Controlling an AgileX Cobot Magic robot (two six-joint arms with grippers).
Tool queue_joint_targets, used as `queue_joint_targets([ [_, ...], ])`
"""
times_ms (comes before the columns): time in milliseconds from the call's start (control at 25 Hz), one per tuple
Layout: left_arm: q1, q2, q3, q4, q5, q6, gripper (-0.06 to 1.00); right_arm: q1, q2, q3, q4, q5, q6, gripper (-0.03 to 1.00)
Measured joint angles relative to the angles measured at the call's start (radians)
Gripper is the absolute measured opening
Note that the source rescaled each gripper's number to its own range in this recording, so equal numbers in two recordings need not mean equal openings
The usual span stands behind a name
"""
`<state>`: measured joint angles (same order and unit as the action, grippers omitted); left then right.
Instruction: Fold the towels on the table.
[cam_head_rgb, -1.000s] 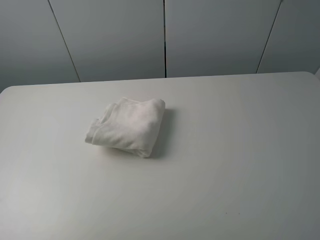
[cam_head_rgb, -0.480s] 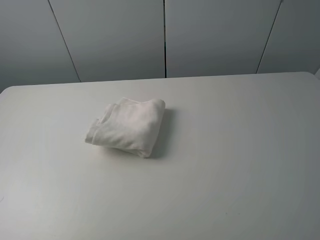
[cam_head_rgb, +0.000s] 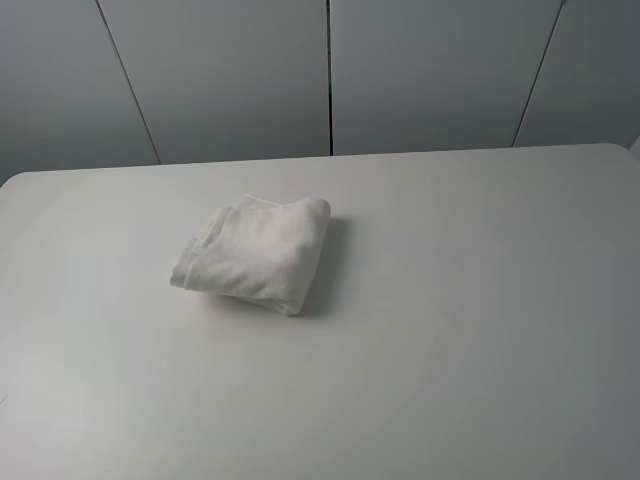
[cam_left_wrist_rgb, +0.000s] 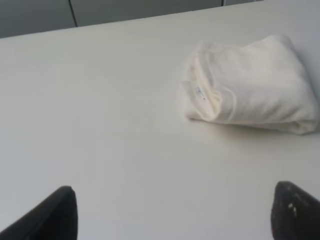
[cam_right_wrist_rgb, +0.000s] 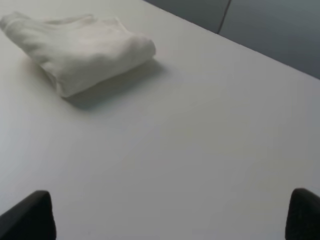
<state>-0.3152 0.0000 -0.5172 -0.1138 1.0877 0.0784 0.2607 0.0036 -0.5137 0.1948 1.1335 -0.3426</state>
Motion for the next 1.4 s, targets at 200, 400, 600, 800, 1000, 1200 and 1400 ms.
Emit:
queue_joint_targets([
  [200, 0.155, 0.0, 0.0, 0.042, 0.0, -0.042, 0.99, -0.16, 0.0, 0.0, -0.027, -0.008, 0.031, 1.0],
  [400, 0.219, 0.0, 0.002, 0.048, 0.0, -0.044, 0.99, -0.202, 0.0, 0.0, -0.027, -0.011, 0.041, 1.0],
  [600, 0.161, 0.0, 0.002, 0.048, 0.0, -0.044, 0.99, -0.198, 0.0, 0.0, -0.027, -0.013, 0.044, 1.0],
  [800, 0.124, 0.0, 0.002, 0.048, 0.0, -0.044, 0.99, -0.191, 0.0, 0.0, -0.027, -0.013, 0.044, 1.0],
  [1000, 0.102, 0.0, 0.002, 0.048, 0.0, -0.044, 0.99, -0.191, 0.0, 0.0, -0.027, -0.013, 0.044, 1.0],
  [1200, 0.102, 0.0, 0.002, 0.048, 0.0, -0.044, 0.99, -0.191, 0.0, 0.0, -0.027, -0.014, 0.044, 1.0],
  [1400, 0.102, 0.0, 0.002, 0.048, 0.0, -0.044, 0.99, -0.191, 0.0, 0.0, -0.027, -0.014, 0.044, 1.0],
])
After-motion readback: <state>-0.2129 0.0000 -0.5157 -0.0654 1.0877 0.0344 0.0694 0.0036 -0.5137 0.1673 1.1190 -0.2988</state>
